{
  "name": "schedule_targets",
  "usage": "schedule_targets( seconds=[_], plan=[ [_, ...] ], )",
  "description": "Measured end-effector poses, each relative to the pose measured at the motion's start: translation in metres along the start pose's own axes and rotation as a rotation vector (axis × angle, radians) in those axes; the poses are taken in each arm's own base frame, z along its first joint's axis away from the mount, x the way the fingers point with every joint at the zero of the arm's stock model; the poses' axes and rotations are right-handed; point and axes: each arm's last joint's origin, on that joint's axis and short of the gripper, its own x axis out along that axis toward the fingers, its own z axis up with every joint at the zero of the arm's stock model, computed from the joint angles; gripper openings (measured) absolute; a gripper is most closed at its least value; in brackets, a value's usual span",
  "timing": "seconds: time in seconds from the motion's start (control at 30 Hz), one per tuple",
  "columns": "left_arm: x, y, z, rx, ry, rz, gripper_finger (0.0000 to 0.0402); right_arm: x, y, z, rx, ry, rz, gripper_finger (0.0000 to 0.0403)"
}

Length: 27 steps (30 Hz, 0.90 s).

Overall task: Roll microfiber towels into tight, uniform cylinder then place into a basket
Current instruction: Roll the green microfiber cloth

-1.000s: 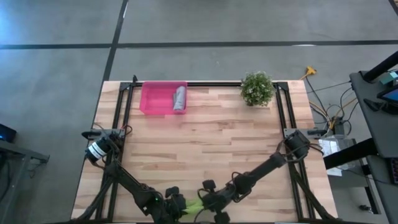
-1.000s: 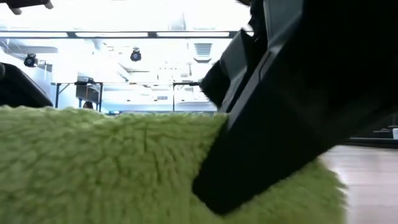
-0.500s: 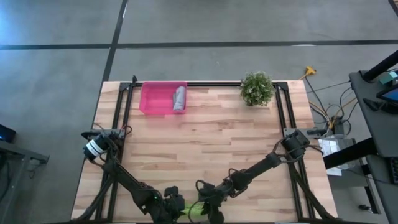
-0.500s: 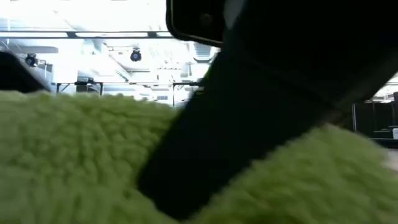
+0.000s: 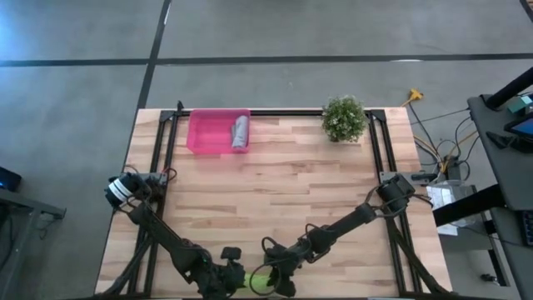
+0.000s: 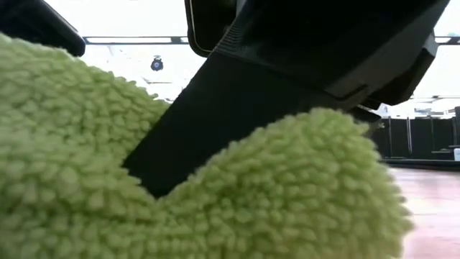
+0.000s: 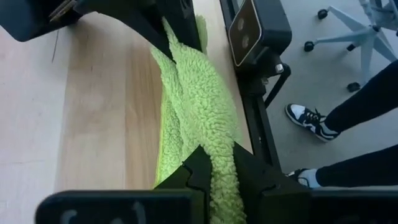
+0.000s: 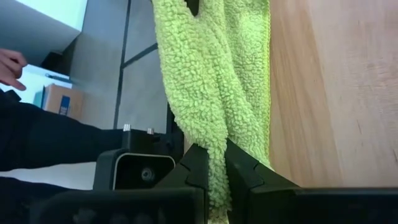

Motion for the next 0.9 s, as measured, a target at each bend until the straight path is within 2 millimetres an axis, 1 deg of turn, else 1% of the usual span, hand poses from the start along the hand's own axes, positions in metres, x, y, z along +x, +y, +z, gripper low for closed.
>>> schedule_targets(
  seconds=[0.2,0.37,0.47,0.6,0.73,0.83,0.9],
  plan=[
    [0.002,0.001,-0.004,0.005,0.049,-0.031,0.0021,0.0,0.0,0.0,0.002,0.0,-0.001,0.0015],
    [0.011,0.002,-0.012,0.013,0.093,-0.04,0.0021,0.0,0.0,0.0,-0.003,0.01,-0.001,0.0015],
    [0.011,0.001,-0.012,0.017,0.09,-0.045,0.0021,0.0,0.0,0.0,-0.003,0.011,-0.001,0.0015],
    [0.012,0.0,-0.01,0.082,0.064,-0.066,0.0021,0.0,0.0,-0.001,-0.003,0.017,0.003,0.0015],
    [0.013,0.0,-0.011,0.081,0.066,-0.066,0.0021,0.0,0.0,-0.001,-0.004,0.018,0.002,0.0015],
    [0.015,0.002,-0.015,0.079,0.078,-0.088,0.0034,0.0,-0.001,0.0,-0.004,0.02,0.002,0.0015],
    [0.017,0.004,-0.021,0.063,0.1,-0.152,0.0058,0.0,-0.001,-0.001,-0.011,0.032,0.007,0.0015]
  ],
)
